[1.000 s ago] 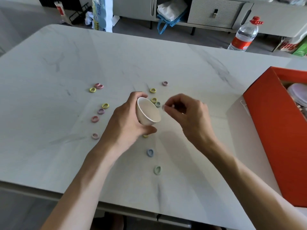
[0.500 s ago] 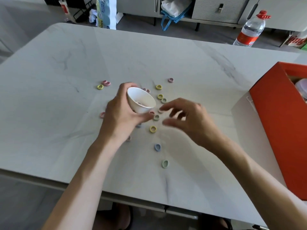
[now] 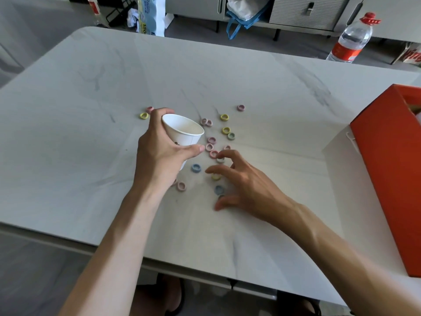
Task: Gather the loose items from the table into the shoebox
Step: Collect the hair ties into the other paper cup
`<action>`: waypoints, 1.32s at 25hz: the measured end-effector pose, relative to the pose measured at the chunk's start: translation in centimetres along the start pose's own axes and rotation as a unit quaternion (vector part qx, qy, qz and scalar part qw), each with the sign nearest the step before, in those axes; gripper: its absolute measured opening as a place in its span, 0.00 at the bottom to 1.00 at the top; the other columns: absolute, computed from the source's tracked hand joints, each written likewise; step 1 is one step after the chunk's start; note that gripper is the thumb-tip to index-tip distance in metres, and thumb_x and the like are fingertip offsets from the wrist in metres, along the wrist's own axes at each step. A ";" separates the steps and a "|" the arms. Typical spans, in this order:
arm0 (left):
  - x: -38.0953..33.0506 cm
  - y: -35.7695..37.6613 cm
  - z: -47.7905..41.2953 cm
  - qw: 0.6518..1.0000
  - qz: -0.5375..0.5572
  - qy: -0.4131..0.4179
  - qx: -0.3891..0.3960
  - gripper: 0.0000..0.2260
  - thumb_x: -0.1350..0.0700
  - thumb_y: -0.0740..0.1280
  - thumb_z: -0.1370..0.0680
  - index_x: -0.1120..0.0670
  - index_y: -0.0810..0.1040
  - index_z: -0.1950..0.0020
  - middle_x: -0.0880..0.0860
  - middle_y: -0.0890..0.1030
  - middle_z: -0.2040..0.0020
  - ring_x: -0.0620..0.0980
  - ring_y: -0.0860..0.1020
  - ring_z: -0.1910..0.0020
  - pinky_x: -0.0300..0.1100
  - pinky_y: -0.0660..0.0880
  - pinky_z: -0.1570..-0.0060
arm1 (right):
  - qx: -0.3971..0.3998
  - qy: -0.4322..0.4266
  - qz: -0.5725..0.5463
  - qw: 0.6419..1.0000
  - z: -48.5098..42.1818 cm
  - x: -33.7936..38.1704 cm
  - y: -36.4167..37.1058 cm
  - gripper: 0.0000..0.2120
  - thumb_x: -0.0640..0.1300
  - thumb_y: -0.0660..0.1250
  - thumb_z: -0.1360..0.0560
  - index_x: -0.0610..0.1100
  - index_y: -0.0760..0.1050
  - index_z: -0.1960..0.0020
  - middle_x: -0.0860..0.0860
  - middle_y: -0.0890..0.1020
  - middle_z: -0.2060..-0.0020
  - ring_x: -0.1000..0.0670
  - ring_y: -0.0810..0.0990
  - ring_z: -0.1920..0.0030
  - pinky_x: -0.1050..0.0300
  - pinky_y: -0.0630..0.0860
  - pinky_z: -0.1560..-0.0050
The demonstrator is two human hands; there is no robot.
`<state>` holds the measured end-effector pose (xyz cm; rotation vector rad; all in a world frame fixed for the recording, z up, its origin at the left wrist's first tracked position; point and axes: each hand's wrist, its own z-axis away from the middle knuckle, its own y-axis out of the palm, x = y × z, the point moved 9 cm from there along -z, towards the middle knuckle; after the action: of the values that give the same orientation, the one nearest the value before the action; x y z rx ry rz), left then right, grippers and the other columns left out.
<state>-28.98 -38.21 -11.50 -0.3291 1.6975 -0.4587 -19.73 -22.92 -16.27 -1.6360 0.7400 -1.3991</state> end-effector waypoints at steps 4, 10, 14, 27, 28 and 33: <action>0.3 0.1 -0.1 1.000 -0.001 -0.004 0.010 0.33 0.52 0.82 0.38 0.45 0.70 0.38 0.36 0.75 0.55 0.30 0.74 0.59 0.23 0.69 0.63 | -0.003 -0.005 -0.060 0.998 -1.4 0.5 0.3 0.19 0.47 0.77 0.32 0.44 0.79 0.43 0.49 0.76 0.47 0.50 0.76 0.53 0.53 0.75 0.50; 0.2 0.6 -0.1 1.000 -0.004 0.001 0.026 0.34 0.53 0.83 0.39 0.46 0.71 0.38 0.27 0.70 0.55 0.36 0.73 0.58 0.21 0.68 0.62 | 0.022 -0.001 0.067 0.998 -1.2 0.7 -0.1 0.05 0.44 0.69 0.25 0.47 0.77 0.49 0.50 0.79 0.55 0.45 0.78 0.56 0.54 0.72 0.58; 0.2 0.7 -0.1 0.999 -0.011 0.002 0.037 0.35 0.52 0.83 0.40 0.47 0.71 0.37 0.27 0.69 0.55 0.41 0.73 0.54 0.22 0.67 0.62 | 0.025 0.057 0.108 0.992 -0.4 -0.1 -0.3 0.06 0.41 0.64 0.27 0.48 0.78 0.53 0.49 0.80 0.58 0.44 0.78 0.57 0.56 0.68 0.63; -1.8 1.9 0.7 0.995 0.045 0.019 0.089 0.32 0.57 0.83 0.38 0.47 0.72 0.38 0.39 0.80 0.52 0.31 0.77 0.59 0.24 0.70 0.69 | -0.023 0.073 -0.053 0.996 -7.7 4.3 -9.2 0.07 0.43 0.71 0.29 0.51 0.84 0.53 0.58 0.81 0.69 0.63 0.76 0.69 0.65 0.72 0.66; -2.0 1.6 0.6 0.995 0.039 0.029 0.082 0.33 0.56 0.83 0.38 0.48 0.72 0.38 0.40 0.81 0.51 0.32 0.78 0.57 0.23 0.70 0.67 | 0.002 0.059 -0.026 0.998 -8.1 4.8 -9.0 0.08 0.44 0.71 0.29 0.53 0.83 0.50 0.61 0.80 0.69 0.66 0.75 0.68 0.69 0.70 0.66; -1.5 -0.1 0.0 0.999 0.035 0.029 0.029 0.34 0.54 0.83 0.38 0.47 0.71 0.37 0.42 0.80 0.50 0.45 0.78 0.50 0.29 0.72 0.56 | -0.124 0.101 -0.081 0.984 -9.4 0.3 -12.4 0.09 0.45 0.68 0.24 0.51 0.82 0.45 0.64 0.81 0.61 0.64 0.80 0.58 0.72 0.70 0.60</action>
<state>-28.75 -37.62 -10.19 -0.2154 1.7418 -0.4695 -29.91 -19.30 -4.98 -1.7951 0.9471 -1.6620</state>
